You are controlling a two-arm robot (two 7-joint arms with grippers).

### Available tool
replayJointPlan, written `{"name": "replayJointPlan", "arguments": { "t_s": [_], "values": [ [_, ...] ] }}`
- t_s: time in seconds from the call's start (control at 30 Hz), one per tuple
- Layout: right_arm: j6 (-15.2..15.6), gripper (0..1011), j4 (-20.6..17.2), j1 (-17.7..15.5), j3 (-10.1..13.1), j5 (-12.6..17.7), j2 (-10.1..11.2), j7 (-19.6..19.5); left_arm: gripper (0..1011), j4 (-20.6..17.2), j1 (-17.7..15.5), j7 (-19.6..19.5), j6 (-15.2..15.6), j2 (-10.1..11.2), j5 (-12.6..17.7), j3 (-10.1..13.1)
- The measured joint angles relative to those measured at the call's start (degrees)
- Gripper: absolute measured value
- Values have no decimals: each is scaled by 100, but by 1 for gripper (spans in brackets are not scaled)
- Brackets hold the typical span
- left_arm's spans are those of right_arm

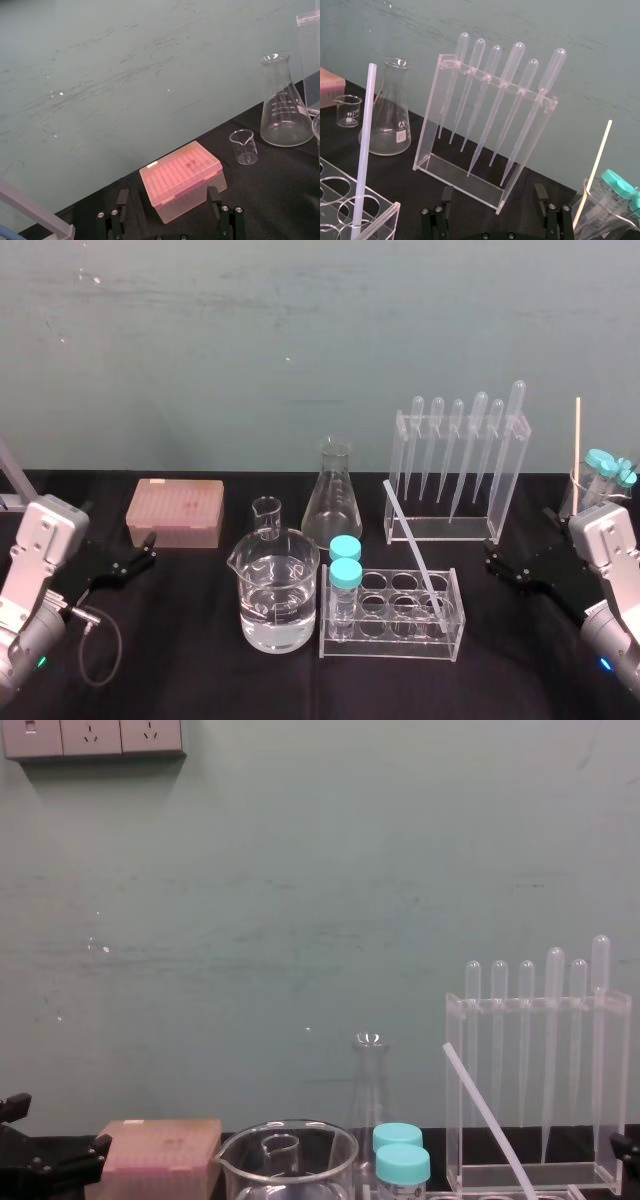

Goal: Pick up the stirring rod with one hand, then place it down.

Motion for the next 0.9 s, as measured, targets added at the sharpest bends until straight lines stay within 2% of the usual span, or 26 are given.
{"name": "replayJointPlan", "arguments": {
  "t_s": [0.9],
  "values": [
    [0, 1003, 0, 0, 0, 0, 0, 0, 1000, 0, 0, 0, 0, 0, 0, 0]
  ]
}}
